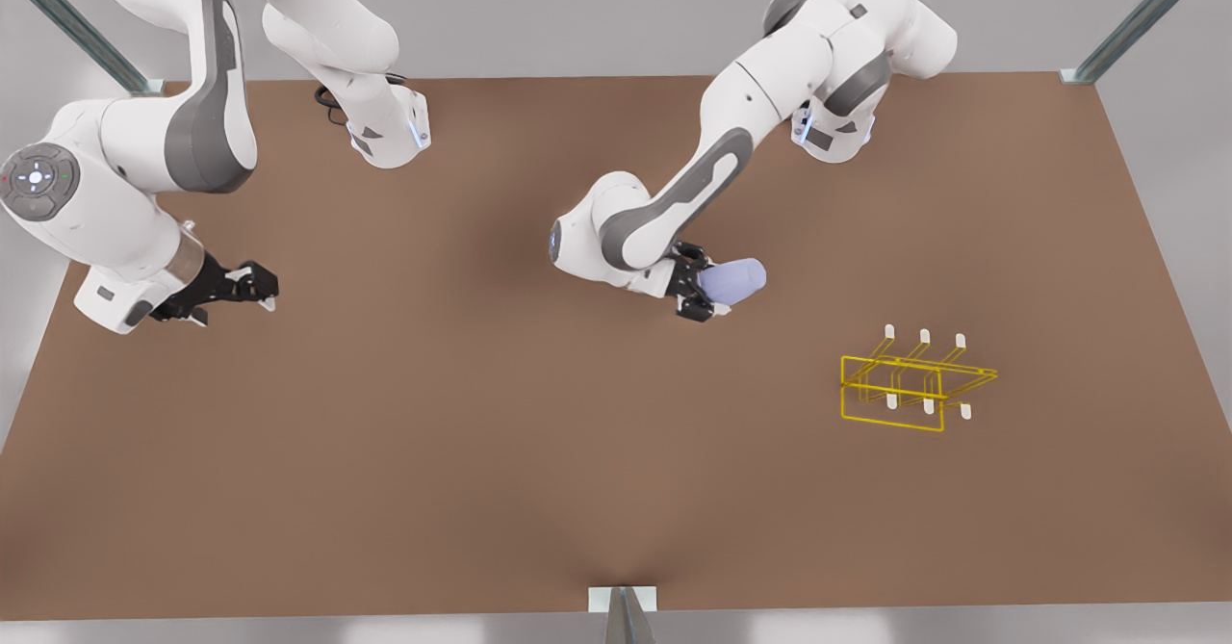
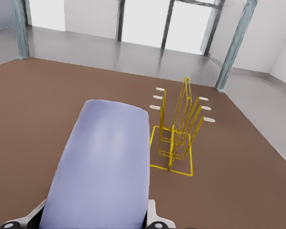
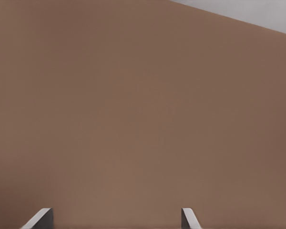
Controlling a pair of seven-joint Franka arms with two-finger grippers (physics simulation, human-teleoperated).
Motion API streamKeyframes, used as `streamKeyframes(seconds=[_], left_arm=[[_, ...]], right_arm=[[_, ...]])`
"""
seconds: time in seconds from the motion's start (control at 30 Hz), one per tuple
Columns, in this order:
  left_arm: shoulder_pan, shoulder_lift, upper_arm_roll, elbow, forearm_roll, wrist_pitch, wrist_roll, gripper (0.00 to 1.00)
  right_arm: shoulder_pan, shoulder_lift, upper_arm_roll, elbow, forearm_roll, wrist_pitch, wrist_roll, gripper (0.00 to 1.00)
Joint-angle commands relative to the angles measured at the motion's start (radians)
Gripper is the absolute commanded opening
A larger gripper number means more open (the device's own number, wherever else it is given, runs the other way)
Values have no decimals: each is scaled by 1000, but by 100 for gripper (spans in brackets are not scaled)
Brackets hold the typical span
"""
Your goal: Place the cup on the cup holder
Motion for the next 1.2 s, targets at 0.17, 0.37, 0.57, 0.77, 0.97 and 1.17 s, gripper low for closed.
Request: streamKeyframes(seconds=[0.17, 0.37, 0.57, 0.77, 0.97, 1.17], left_arm=[[84, -12, 48, -226, 493, -85, 48, 80], [202, -121, 51, -574, 717, 145, 6, 83], [263, -130, 51, -689, 794, 149, -52, 81], [229, -195, 21, -770, 742, 137, -101, 81], [237, -215, 16, -832, 723, 149, -144, 81], [275, -242, 19, -921, 766, 180, -196, 81]], right_arm=[[-7, 19, 0, 6, -2, 17, -1, 100], [0, 29, 0, 4, -2, 17, -1, 100], [-3, 27, 0, 6, -2, 14, -1, 100], [-3, 27, 0, 6, -3, 11, -1, 100], [-1, 29, 0, 6, -3, 14, -1, 100], [-1, 29, 0, 6, -3, 17, -1, 100]])
